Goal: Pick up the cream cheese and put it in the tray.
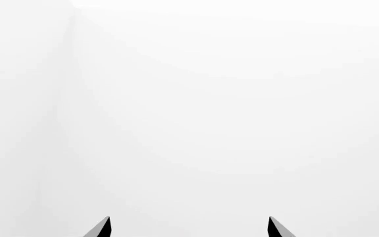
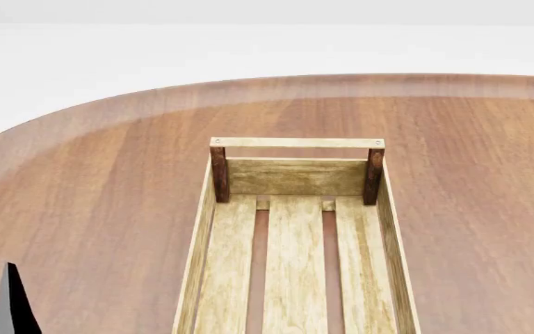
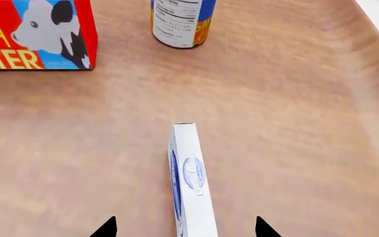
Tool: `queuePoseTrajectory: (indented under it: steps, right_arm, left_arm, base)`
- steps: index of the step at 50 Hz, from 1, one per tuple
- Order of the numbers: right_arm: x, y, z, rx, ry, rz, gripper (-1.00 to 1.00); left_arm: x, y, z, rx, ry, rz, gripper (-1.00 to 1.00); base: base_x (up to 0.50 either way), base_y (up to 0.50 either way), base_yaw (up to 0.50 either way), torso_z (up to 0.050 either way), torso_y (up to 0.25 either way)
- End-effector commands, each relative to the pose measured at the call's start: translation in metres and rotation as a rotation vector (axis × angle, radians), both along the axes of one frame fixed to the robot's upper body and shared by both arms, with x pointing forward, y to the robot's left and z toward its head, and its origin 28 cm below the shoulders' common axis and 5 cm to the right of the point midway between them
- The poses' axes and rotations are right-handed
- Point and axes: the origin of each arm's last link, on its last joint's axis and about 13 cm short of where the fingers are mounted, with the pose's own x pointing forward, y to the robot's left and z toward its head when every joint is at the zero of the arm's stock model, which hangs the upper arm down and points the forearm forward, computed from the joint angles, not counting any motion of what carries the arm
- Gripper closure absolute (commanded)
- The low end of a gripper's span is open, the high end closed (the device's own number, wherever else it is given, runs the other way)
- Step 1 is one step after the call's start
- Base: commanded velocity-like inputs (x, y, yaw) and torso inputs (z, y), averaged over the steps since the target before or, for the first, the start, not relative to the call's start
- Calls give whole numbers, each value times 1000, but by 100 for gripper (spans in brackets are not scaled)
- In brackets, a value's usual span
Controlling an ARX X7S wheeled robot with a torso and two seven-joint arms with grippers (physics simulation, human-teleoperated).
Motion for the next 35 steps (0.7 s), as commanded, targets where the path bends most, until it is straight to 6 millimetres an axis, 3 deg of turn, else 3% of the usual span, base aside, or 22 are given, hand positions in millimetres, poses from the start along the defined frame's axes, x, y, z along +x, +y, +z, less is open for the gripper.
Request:
queuePoseTrajectory:
  steps: [1, 20, 21, 35]
  right_arm:
    - [-1, -3, -3, 6, -1, -13, -100]
    - [-1, -4, -9, 15, -2, -3, -100]
    - [-1, -4, -10, 15, -4, -2, 100]
    - [-2, -3, -8, 26, -60, 28, 100]
  left_arm:
    - [0, 0, 0, 1, 0, 1, -100]
    - [0, 0, 0, 1, 0, 3, -100]
    - [0, 0, 0, 1, 0, 3, -100]
    - [0, 0, 0, 3, 3, 3, -100]
  base:
    - [0, 0, 0, 0, 0]
    - [0, 0, 0, 0, 0]
    - [0, 0, 0, 0, 0]
    - [0, 0, 0, 0, 0]
